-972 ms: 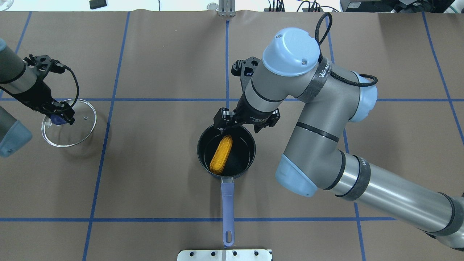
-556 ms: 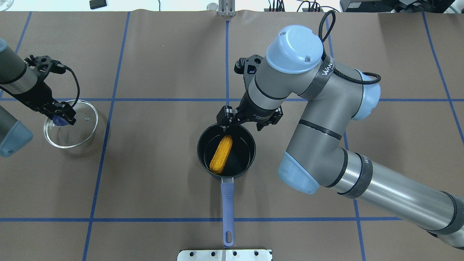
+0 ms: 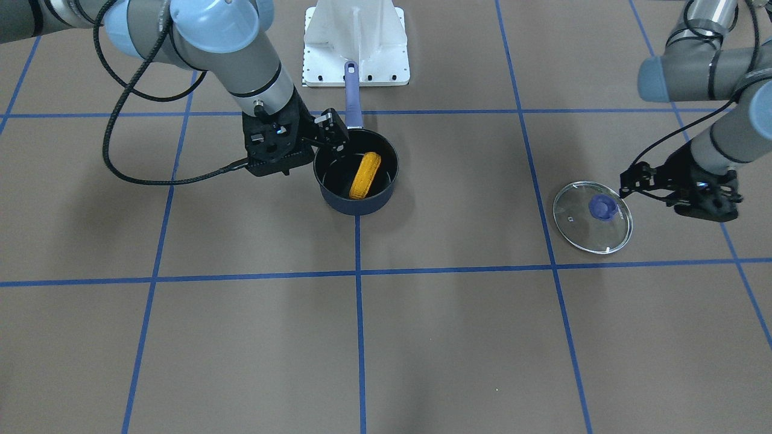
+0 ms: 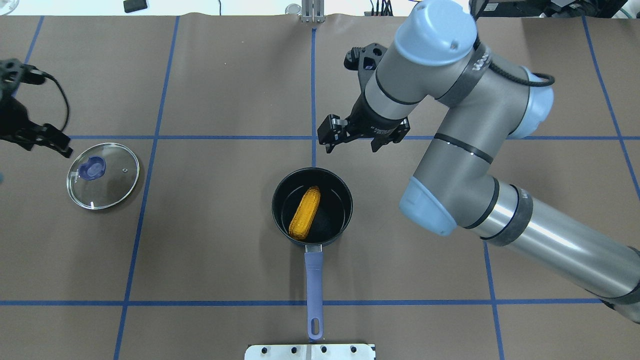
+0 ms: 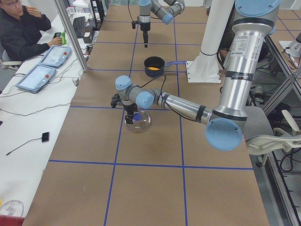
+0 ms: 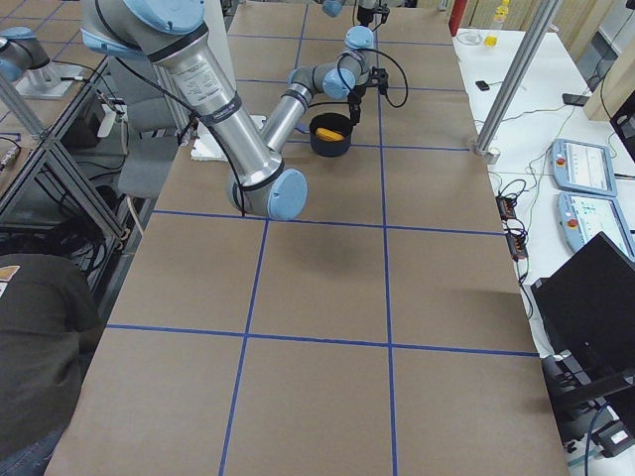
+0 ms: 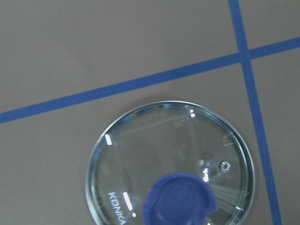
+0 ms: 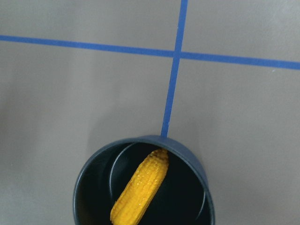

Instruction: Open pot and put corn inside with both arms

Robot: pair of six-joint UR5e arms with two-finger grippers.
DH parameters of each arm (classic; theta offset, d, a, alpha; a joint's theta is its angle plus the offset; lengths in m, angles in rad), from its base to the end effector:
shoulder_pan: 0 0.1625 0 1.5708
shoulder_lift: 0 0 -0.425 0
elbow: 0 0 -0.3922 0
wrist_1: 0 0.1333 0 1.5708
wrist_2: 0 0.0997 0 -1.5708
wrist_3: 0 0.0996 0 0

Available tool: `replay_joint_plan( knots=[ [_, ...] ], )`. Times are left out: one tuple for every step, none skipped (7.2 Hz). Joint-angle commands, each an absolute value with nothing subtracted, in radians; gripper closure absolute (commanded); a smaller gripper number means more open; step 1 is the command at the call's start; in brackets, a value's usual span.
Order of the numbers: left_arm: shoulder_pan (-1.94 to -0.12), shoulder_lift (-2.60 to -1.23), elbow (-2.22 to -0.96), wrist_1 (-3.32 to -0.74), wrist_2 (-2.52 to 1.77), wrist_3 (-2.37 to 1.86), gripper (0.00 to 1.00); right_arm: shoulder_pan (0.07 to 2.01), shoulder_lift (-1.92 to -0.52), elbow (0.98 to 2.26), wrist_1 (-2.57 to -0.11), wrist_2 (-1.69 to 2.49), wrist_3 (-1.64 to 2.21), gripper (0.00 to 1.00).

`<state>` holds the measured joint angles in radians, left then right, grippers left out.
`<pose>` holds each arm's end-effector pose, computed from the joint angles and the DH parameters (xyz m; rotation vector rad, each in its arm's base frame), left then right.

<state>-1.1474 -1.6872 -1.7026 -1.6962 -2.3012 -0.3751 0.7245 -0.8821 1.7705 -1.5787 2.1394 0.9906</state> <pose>0.1648 -0.5284 0.5210 0.0482 0.8042 0.1821 -0.4307 -0.4876 0.1628 0.0975 -1.0003 -0.1182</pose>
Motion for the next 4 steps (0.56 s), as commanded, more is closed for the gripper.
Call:
replay_joint_plan(
  knots=[
    [-1.337,-1.582,-1.703,-1.683,-2.298,-0.138,0.00,0.828,-0.928,1.776,-1.581,2.148,0.802,0.00],
    [-1.360,-1.530,-1.707,-1.698,-2.299,-0.105,0.00,0.871,-0.955,1.775,-1.583,2.172,0.796,0.00],
    [-1.400,-1.511,-1.707,-1.698,-2.302,-0.042,0.00,0.924,-0.992,1.779,-1.583,2.212,0.795,0.00],
    [-1.425,-1.505,-1.709,-1.692,-2.301,-0.013,0.01,0.984,-1.030,1.782,-1.597,2.233,0.795,0.00]
  ],
)
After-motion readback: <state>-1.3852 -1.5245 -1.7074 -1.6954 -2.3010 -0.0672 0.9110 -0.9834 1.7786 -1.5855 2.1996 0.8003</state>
